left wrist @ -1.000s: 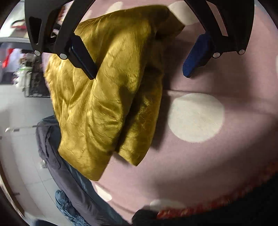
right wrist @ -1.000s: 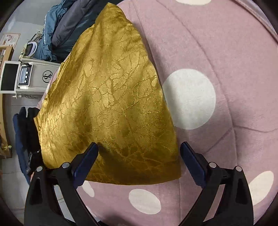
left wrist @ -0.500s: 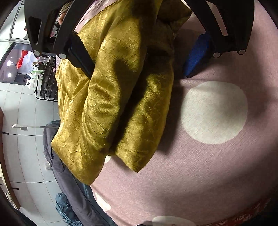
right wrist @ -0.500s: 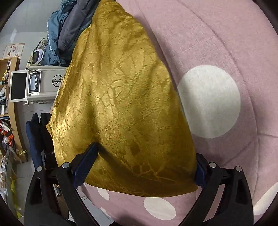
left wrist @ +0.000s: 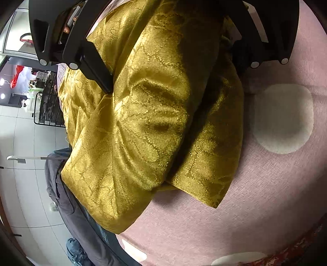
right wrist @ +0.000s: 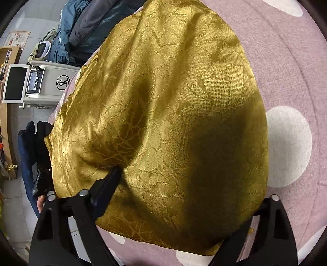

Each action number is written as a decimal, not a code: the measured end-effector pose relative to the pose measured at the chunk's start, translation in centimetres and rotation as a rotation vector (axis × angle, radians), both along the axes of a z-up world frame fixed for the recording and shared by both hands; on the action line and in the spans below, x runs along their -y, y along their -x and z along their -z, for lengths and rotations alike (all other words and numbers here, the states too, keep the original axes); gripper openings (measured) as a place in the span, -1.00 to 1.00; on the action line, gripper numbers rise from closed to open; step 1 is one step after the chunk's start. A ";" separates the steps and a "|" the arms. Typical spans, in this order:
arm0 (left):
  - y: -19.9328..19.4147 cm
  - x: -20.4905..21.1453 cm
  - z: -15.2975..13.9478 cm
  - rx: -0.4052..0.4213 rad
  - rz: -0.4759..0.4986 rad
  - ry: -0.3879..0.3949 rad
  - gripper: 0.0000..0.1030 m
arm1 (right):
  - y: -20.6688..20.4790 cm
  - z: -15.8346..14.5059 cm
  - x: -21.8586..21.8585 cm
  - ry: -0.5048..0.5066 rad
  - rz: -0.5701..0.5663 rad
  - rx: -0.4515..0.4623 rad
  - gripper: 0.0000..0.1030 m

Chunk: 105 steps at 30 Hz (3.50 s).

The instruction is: Fold large clothes

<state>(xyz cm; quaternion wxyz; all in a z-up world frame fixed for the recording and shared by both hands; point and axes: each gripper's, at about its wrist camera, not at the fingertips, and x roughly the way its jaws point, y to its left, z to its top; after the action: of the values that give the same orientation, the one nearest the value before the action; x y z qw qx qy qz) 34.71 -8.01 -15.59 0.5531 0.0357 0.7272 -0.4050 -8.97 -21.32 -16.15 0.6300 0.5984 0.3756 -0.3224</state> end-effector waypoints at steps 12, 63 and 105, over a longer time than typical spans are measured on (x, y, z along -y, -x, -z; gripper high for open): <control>2.9 0.0 -3.5 0.104 0.020 0.063 0.25 | -2.4 -3.7 -2.2 0.159 -0.145 -0.170 -0.58; 50.6 18.4 -5.7 0.176 0.708 0.151 -0.09 | 45.7 -15.8 -9.3 0.334 0.659 -0.454 -0.13; 61.6 6.1 -16.3 0.771 1.039 0.163 0.88 | 25.8 -20.0 -15.9 0.364 0.269 -0.753 0.75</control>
<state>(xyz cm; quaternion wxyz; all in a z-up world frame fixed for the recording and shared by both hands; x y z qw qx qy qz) -26.93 -14.14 0.75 0.5074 0.4833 0.3319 -0.6316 -34.80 -5.37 3.87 0.4967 0.3620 0.4350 -0.6581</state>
